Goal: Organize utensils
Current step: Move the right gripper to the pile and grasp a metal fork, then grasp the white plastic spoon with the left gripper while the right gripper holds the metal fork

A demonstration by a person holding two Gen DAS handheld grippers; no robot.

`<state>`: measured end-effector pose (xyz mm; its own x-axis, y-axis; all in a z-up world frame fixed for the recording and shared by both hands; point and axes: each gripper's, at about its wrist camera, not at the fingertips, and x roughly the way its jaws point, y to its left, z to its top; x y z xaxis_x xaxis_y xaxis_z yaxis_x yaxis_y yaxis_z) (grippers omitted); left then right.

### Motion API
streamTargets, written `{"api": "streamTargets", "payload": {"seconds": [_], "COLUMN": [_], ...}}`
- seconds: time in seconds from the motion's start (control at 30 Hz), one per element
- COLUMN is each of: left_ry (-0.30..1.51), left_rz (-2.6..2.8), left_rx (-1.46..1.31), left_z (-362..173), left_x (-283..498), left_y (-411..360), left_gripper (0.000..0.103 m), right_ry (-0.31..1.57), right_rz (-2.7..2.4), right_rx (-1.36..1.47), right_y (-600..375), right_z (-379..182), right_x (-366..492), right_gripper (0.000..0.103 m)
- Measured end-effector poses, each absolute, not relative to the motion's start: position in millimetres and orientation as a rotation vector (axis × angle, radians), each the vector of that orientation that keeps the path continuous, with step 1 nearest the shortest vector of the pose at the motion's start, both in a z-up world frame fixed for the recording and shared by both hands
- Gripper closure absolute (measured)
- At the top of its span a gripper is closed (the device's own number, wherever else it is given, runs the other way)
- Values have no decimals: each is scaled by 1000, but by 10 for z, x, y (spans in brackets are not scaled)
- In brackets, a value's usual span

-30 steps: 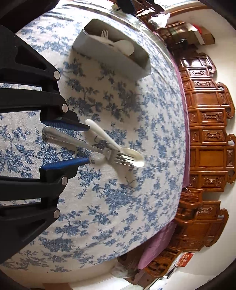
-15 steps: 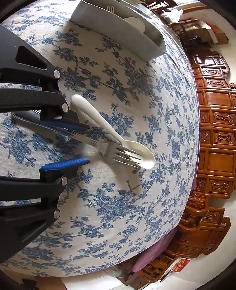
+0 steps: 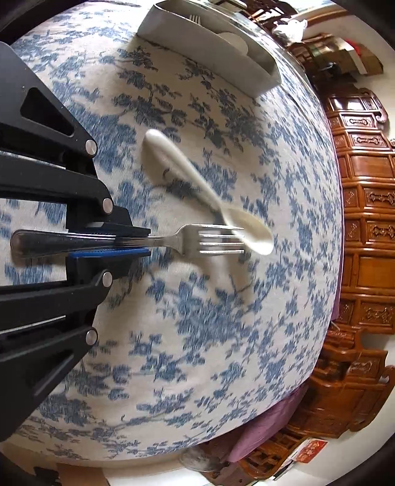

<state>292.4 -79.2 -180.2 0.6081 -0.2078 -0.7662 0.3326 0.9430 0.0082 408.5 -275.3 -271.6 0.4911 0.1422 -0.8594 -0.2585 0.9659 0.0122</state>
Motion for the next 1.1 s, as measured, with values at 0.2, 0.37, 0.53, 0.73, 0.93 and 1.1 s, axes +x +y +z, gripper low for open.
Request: {"api": "streamTargets", "payload": {"seconds": [0.2,0.37,0.53,0.73,0.93,1.1], "left_ry": [914,935,959,991,1044,1069], "left_rz": [-304,-299,-313,-323,-328,-323], "left_rx": [184,224,198,203,202,208], "left_z": [-1983,-2088,-2137,-2231,-2402,-2521], "left_x": [3013,3118,3397,3768,4081,4241], "left_y": [-941,-1080,-1251,-1469,-1660,-1778], "left_gripper": [19,19,19,26,44,54], "right_ry": [1023,1019,1007,1012,1029,1032], "right_rz": [213,209,227,245,255,250], "right_rx": [-110,-86,-43,-21,-33,-16], "right_y": [-2910,-3023,-3114,-3147,-3124,-3182], "right_z": [-2725,-2703,-2648,-2650,-2720,-2723], "right_x": [4169,4209,4225,4242,4277,4300], "right_gripper": [95,95,95,95,95,94]}}
